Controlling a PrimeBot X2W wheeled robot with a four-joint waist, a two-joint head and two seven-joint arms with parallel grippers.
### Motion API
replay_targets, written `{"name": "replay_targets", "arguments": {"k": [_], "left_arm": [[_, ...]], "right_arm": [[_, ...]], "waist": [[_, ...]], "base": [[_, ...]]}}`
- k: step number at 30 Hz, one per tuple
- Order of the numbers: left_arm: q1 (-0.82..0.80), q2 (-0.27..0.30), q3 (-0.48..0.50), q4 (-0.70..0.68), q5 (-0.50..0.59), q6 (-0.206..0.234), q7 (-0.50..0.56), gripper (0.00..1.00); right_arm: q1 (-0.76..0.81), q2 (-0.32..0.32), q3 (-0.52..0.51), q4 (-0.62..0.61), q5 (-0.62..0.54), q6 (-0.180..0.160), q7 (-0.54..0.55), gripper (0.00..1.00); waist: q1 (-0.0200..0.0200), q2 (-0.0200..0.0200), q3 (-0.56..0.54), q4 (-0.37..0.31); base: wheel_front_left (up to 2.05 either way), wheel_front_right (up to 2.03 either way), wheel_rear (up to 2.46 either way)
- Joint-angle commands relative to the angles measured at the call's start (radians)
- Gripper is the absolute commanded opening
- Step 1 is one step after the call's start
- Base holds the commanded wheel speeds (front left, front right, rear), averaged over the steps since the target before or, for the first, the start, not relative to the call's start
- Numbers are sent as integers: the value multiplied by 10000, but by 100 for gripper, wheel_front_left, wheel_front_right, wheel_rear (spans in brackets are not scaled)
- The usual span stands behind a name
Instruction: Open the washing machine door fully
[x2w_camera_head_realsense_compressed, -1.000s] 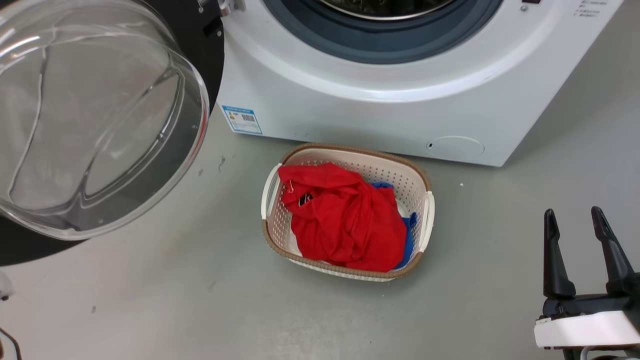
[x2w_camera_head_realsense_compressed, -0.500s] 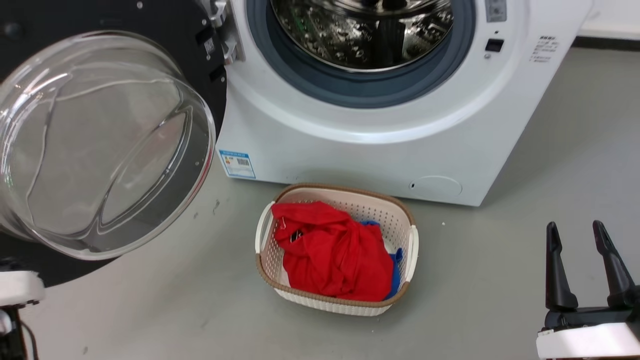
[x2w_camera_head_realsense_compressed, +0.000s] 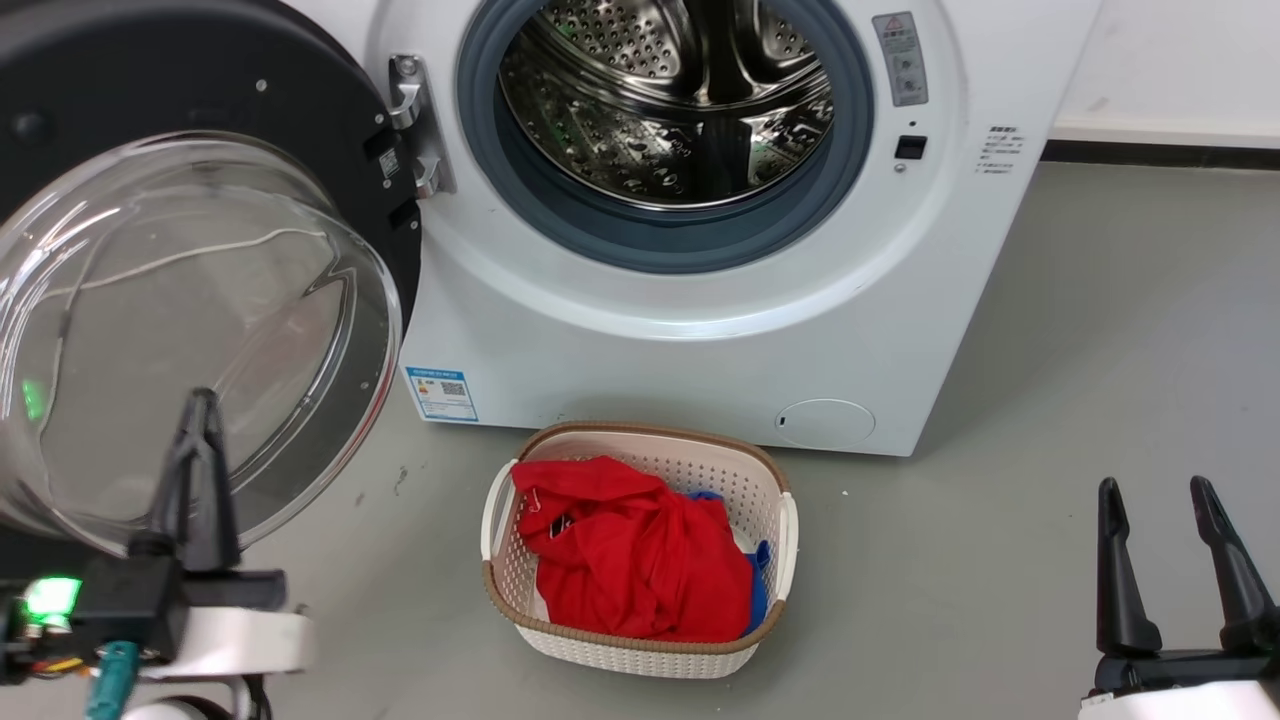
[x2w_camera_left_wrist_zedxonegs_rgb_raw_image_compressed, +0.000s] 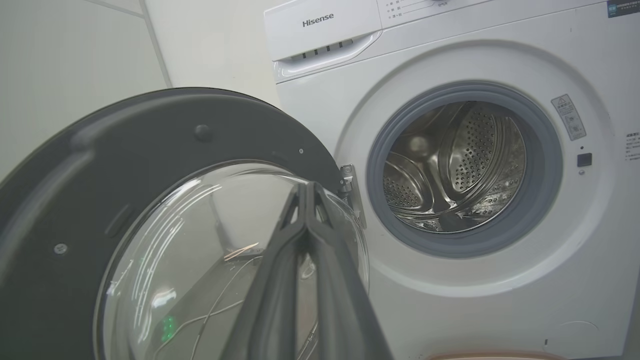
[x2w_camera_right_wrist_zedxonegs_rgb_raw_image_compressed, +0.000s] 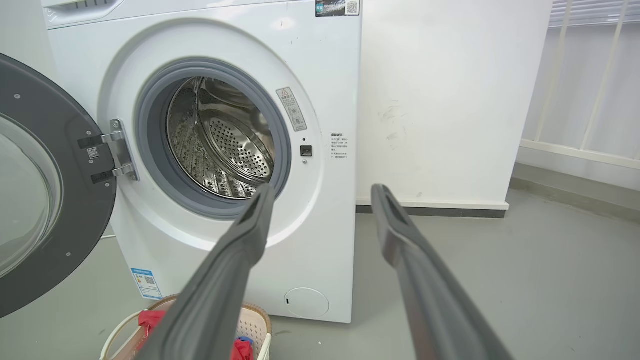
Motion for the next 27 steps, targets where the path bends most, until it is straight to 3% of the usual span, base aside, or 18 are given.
{"name": "replay_targets", "arguments": {"k": [1, 16, 17, 19, 27], "left_arm": [[223, -113, -162, 73, -16, -38, -22, 0], [933, -1115, -1788, 1091, -419, -24, -24, 0], [966, -1137, -1787, 1157, -441, 5, -24, 23], [1039, -1163, -1789, 1299, -470, 103, -24, 100], [1208, -1214, -1729, 1990, -622, 238, -24, 100]], "right_arm": [[136, 9, 27, -57, 66, -2, -18, 100], [584, 8, 237, 209, 500, -2, -18, 100], [593, 8, 234, 231, 508, -2, -18, 100], [625, 8, 200, 290, 549, -2, -18, 100], [713, 9, 242, 526, 609, -2, -18, 100]], "waist": [[1, 0, -94, -128], [1, 0, -206, -521], [1, 0, -209, -529], [1, 0, -221, -529], [1, 0, -267, -494]], "base": [[0, 0, 0], [0, 0, 0], [0, 0, 0], [0, 0, 0], [0, 0, 0]]}}
